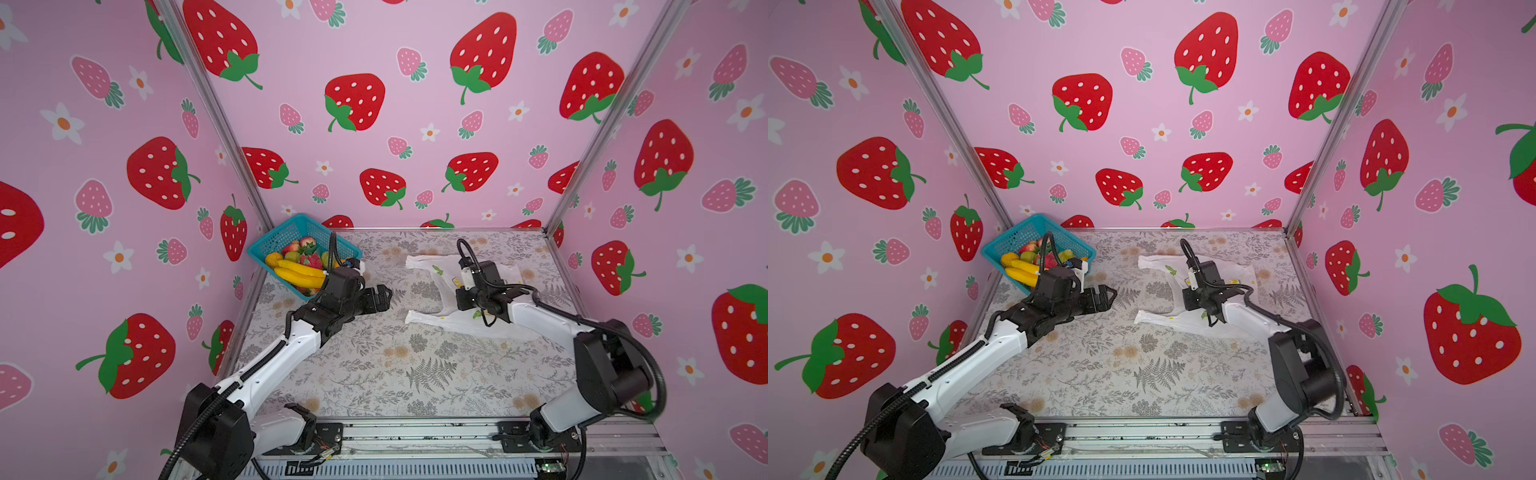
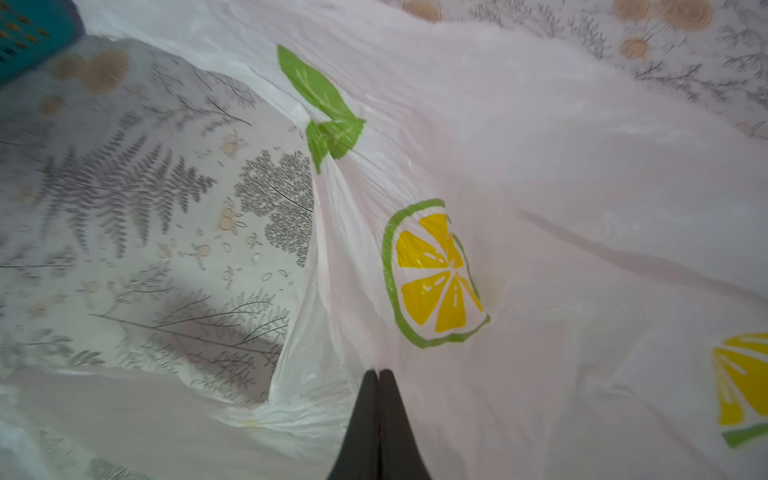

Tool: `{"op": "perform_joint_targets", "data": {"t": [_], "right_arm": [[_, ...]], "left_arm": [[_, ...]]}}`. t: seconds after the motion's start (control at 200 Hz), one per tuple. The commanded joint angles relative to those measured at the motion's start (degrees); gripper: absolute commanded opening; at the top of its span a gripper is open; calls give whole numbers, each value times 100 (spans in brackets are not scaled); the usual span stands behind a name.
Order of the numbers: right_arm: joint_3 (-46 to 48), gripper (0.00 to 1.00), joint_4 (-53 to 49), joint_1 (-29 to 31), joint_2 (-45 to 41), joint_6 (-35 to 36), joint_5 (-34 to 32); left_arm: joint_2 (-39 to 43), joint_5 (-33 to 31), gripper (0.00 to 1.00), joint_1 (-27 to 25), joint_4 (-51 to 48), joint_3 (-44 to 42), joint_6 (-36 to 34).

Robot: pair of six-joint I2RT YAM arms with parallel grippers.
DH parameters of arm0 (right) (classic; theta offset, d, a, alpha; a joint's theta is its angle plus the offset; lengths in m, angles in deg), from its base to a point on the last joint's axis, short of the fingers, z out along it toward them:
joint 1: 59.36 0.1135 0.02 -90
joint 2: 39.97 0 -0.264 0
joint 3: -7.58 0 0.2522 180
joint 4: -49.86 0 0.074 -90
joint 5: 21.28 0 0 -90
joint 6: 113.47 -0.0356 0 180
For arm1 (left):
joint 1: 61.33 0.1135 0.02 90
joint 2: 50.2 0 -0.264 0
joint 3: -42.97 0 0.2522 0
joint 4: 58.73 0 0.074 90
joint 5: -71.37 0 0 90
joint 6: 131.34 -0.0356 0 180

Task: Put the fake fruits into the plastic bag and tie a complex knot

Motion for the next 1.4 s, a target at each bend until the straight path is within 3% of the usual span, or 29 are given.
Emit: {"op": "perform_joint_targets", "data": {"t": [0.0,0.125,0.325,0.64,0.926,1.196,1.296,1.396], "right_arm": [[221,0,255,-189,-851,67,1581],[305,0,113,-247,-1368,132,2348],[339,0,-73,-318,-1721,252,2799],[481,0,-246,-315,-1752,638,3411],[549,0,-184,-318,-1780,617,3579],[586,0,-98,-319,-1805,574,3685],[619,0,-34,-318,-1860,577,3863],[663,0,17,-322,-1933,576,3857]], "left_arm": [[199,88,97,-151,241,317,-702],[237,-33,95,-460,283,507,-1741],[292,-371,99,-674,-458,1029,-4087],[347,-959,99,-658,-969,1176,-6236],[-17,-545,99,-652,-909,1110,-6771],[-608,-220,100,-656,-909,1354,-6683],[-866,-312,95,-644,-753,1380,-6541],[-1078,-240,79,-639,-676,1463,-6307]]}}
